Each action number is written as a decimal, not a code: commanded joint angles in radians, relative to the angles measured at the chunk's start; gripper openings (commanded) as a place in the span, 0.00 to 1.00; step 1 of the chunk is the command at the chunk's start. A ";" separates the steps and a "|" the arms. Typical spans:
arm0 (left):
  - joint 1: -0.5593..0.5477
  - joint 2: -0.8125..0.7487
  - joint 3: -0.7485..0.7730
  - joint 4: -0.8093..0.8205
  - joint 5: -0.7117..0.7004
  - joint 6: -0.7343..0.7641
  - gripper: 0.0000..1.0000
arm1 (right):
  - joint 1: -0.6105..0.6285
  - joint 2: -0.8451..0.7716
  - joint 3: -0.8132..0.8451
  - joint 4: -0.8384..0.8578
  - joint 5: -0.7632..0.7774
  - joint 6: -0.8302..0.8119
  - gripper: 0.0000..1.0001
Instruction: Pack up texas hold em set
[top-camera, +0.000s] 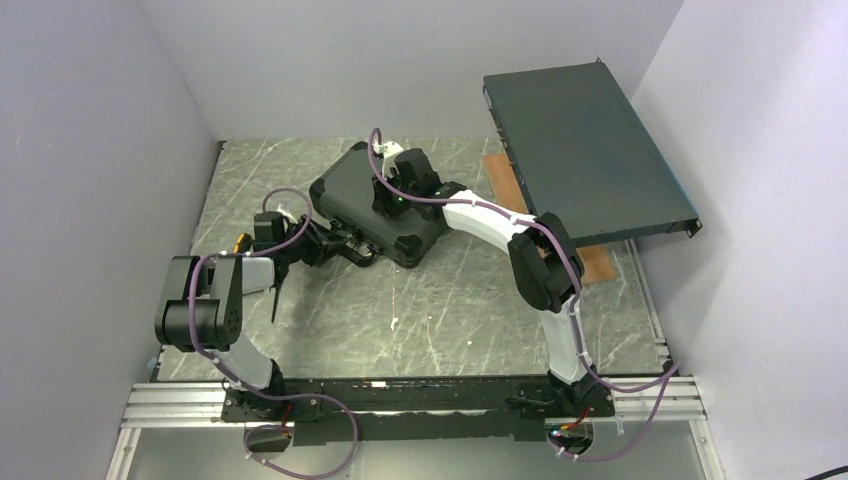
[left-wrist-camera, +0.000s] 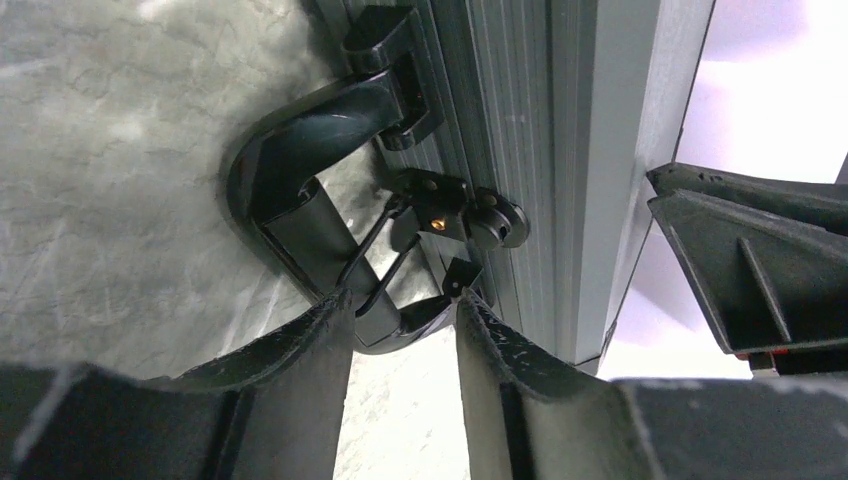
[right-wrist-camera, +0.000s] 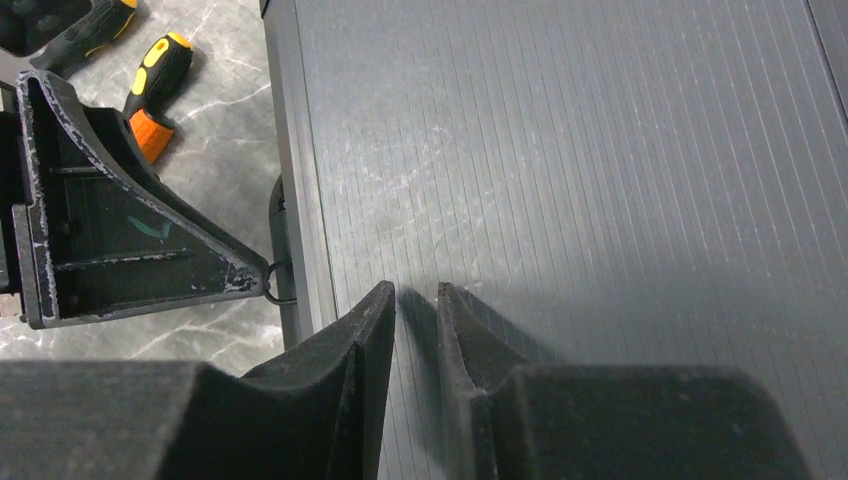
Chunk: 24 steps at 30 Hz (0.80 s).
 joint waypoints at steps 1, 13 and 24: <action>-0.024 -0.002 0.014 0.052 -0.057 -0.021 0.49 | -0.004 0.046 -0.069 -0.163 0.049 -0.025 0.26; -0.058 -0.108 -0.070 0.035 -0.217 -0.047 0.56 | -0.004 0.041 -0.082 -0.142 0.022 -0.020 0.26; -0.064 -0.058 -0.088 0.133 -0.183 -0.080 0.63 | -0.005 0.034 -0.088 -0.135 -0.003 -0.013 0.26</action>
